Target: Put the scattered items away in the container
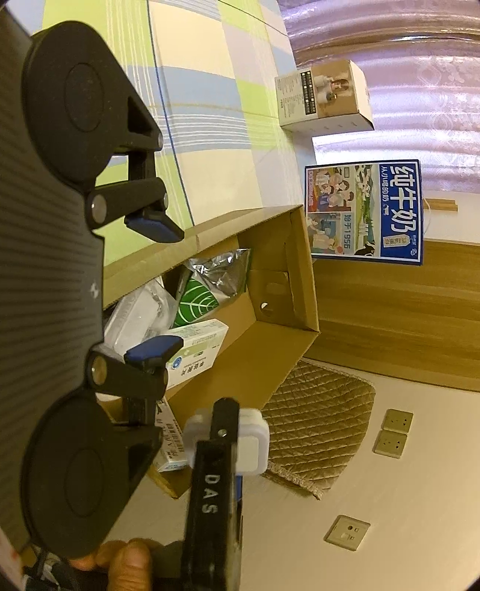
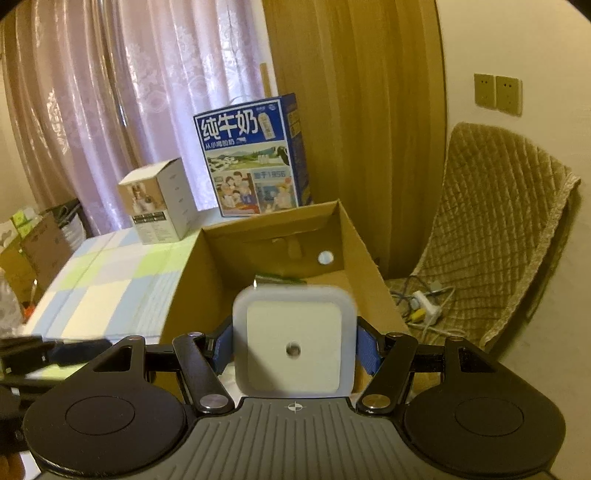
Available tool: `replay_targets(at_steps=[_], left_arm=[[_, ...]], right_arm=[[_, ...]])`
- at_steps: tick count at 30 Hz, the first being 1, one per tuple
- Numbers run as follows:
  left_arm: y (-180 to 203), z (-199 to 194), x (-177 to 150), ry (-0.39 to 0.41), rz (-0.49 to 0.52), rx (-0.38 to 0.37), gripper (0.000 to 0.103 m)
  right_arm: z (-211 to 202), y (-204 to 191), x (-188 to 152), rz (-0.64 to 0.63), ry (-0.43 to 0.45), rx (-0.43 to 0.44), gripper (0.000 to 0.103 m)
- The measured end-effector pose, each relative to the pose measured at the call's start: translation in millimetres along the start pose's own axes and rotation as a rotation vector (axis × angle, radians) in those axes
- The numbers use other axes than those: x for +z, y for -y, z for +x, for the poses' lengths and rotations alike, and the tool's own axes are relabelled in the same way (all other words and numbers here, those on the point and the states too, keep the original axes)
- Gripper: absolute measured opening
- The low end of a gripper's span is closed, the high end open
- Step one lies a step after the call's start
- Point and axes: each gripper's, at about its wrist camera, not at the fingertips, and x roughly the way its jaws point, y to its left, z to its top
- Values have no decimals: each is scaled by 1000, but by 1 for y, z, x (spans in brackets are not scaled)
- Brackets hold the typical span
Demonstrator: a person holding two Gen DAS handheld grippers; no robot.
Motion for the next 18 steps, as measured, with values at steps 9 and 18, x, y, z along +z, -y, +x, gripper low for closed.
replay_targets(at_steps=[9, 18], left_arm=[[-4, -10, -7, -10, -14, 18, 65], [5, -38, -12, -10, -32, 23, 85]], right_arm=[[-17, 4, 0, 27, 24, -15, 79], [-55, -1, -7, 21, 20, -18, 94]])
